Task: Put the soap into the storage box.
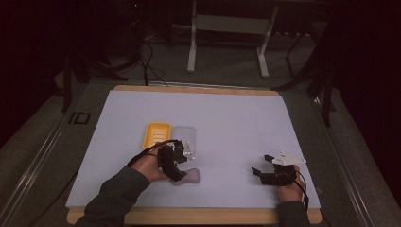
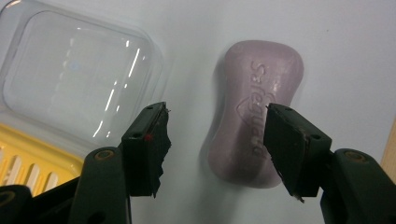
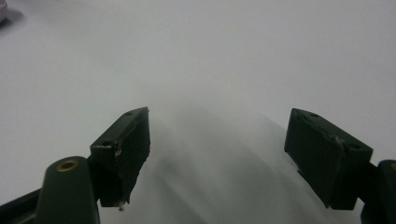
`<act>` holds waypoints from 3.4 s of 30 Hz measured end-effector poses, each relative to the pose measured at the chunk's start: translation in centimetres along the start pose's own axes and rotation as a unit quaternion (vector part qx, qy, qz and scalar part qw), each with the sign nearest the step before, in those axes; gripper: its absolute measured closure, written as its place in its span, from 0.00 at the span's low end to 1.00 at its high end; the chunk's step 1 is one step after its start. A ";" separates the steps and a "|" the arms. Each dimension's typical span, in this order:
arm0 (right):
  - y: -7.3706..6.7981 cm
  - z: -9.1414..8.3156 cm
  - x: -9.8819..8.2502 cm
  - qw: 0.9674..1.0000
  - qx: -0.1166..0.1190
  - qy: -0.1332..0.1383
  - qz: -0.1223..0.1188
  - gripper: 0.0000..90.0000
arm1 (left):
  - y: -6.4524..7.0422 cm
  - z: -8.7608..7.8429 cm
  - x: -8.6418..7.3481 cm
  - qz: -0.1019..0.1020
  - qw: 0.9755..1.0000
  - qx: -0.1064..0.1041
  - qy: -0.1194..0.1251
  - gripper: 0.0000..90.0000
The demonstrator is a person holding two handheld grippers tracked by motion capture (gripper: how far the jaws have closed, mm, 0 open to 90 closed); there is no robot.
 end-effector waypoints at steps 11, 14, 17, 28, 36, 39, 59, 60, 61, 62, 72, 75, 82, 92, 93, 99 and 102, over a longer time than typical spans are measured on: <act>0.0 0.0 0.0 1.000 0.000 -0.001 0.000 0.24 | 0.8 0.6 0.9 0.014 1.000 -0.016 -0.014 0.40; 0.0 0.0 0.0 1.000 0.000 -0.001 0.000 0.24 | 1.1 0.9 1.0 0.017 0.999 -0.022 -0.021 0.40; 0.0 0.0 0.0 1.000 0.000 -0.001 0.000 0.24 | 1.4 1.3 1.0 0.022 0.999 -0.029 -0.025 0.39; 0.0 0.0 0.0 1.000 0.000 -0.001 0.000 0.24 | 2.1 2.5 1.2 0.037 0.997 -0.044 -0.048 0.38; 0.0 0.0 0.0 1.000 0.000 -0.001 0.000 0.24 | 2.2 3.6 0.8 0.035 0.995 -0.061 -0.069 0.43; 0.0 0.0 0.0 1.000 0.000 -0.001 0.000 0.24 | 2.2 3.6 0.9 0.032 0.995 -0.065 -0.071 0.48; 0.0 0.0 0.0 1.000 0.000 -0.002 -0.001 0.24 | 2.1 3.9 1.0 0.015 0.994 -0.069 -0.086 0.55; 0.0 0.0 0.0 1.000 0.000 -0.002 -0.001 0.24 | 2.0 3.9 1.0 0.014 0.993 -0.074 -0.087 0.55; 0.0 0.0 0.0 1.000 0.000 -0.001 -0.001 0.24 | 2.0 3.9 1.0 0.013 0.993 -0.077 -0.088 0.54; 0.0 0.0 0.0 1.000 0.000 -0.001 -0.001 0.24 | 2.1 3.9 1.0 0.014 0.993 -0.079 -0.089 0.52; 0.0 0.0 0.0 1.000 0.000 -0.001 -0.002 0.24 | 2.1 4.0 1.3 0.025 0.991 -0.073 -0.111 0.54; 0.0 0.0 0.0 1.000 0.000 -0.001 -0.001 0.24 | 2.1 4.0 1.4 0.027 0.990 -0.073 -0.117 0.54; 0.0 0.0 0.0 1.000 0.000 -0.002 -0.001 0.24 | 2.2 4.1 1.7 0.039 0.988 -0.072 -0.129 0.55; 0.0 0.0 0.0 1.000 0.000 -0.001 -0.002 0.24 | 1.6 3.9 1.8 0.048 0.988 -0.058 -0.133 0.55; 0.0 0.0 0.0 1.000 0.000 -0.001 -0.002 0.24 | 1.5 3.8 1.8 0.048 0.988 -0.058 -0.136 0.55; 0.0 0.0 0.0 1.000 0.000 -0.001 -0.002 0.24 | 1.0 3.6 1.6 0.042 0.989 -0.055 -0.134 0.55; 0.0 0.0 0.0 1.000 0.000 -0.001 -0.002 0.24 | 0.8 3.5 1.5 0.040 0.989 -0.054 -0.134 0.55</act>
Point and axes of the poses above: each handheld gripper's, and its own axes: z roughly forward along the jaws, x roughly out of its top, y roughly to its right, the point moved 5 cm from there along z, roughly forward along the jaws, and after that the axes turned 12 degrees about x, right-handed, at the moved point
